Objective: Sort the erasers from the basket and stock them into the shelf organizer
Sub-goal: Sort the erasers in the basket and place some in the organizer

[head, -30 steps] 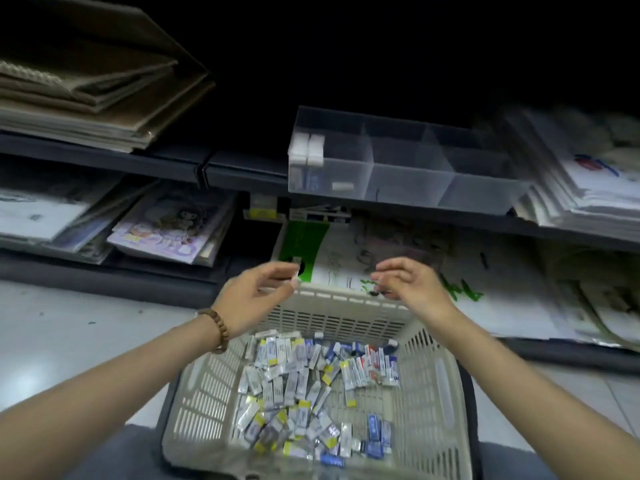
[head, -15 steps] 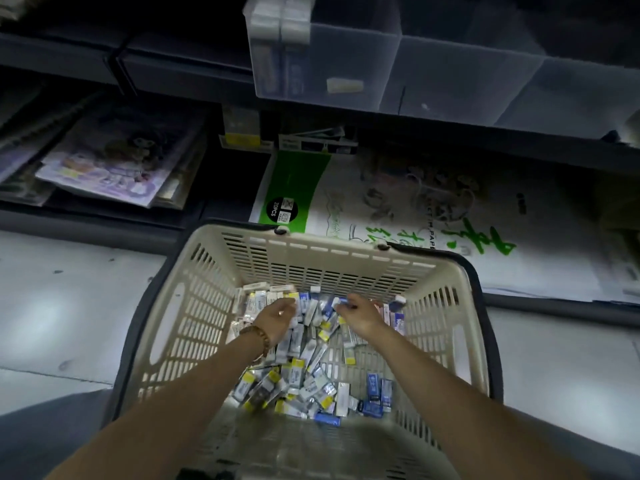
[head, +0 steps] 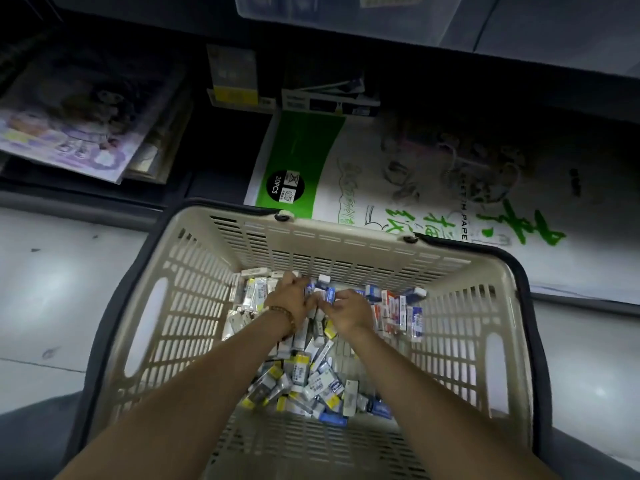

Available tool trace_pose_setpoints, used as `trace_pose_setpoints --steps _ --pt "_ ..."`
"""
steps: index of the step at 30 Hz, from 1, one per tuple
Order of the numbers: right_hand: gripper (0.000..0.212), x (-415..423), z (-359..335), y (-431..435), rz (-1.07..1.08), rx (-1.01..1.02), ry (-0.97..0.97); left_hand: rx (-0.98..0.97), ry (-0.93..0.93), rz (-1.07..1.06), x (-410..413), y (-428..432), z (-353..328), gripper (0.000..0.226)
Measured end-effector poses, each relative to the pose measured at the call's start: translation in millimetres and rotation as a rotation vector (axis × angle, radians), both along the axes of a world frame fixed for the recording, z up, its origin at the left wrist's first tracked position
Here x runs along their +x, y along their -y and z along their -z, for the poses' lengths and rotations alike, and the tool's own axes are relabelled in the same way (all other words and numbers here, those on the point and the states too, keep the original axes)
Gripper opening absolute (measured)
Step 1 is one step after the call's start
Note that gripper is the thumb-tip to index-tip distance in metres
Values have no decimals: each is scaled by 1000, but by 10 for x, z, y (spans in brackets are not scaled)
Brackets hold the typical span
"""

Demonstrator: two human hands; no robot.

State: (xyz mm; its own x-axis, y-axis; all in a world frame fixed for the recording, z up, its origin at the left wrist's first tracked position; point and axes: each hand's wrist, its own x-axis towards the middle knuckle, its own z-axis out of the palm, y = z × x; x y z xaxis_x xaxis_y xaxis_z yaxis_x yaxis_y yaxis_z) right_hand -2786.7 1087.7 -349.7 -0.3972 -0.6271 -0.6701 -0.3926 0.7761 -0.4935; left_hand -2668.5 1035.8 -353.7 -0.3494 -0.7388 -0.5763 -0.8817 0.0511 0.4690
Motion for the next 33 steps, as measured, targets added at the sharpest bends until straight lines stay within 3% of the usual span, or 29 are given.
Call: trace_pose_setpoints --steps 5,11,15,19,25,29,31,33 --pt "40 -22 5 -31 71 13 53 113 40 34 82 121 -33 41" --pt "40 17 16 -177 115 11 186 120 109 44 125 -7 -38 69" --pt "44 99 -13 -296 185 -9 243 90 4 15 252 -59 -77 56" --pt "28 219 -57 -343 341 -36 342 29 -169 -6 331 -212 -102 47" --pt "22 184 -210 -433 449 -137 459 294 -408 -448 256 -362 -199 37" --pt "24 148 -363 -476 273 -164 626 440 -434 -488 257 -365 -256 51" --pt "20 121 -388 -444 292 -158 640 421 -446 -541 282 -354 -258 44" --pt "17 60 -356 -347 442 -174 581 509 -557 -784 349 -315 -265 29"
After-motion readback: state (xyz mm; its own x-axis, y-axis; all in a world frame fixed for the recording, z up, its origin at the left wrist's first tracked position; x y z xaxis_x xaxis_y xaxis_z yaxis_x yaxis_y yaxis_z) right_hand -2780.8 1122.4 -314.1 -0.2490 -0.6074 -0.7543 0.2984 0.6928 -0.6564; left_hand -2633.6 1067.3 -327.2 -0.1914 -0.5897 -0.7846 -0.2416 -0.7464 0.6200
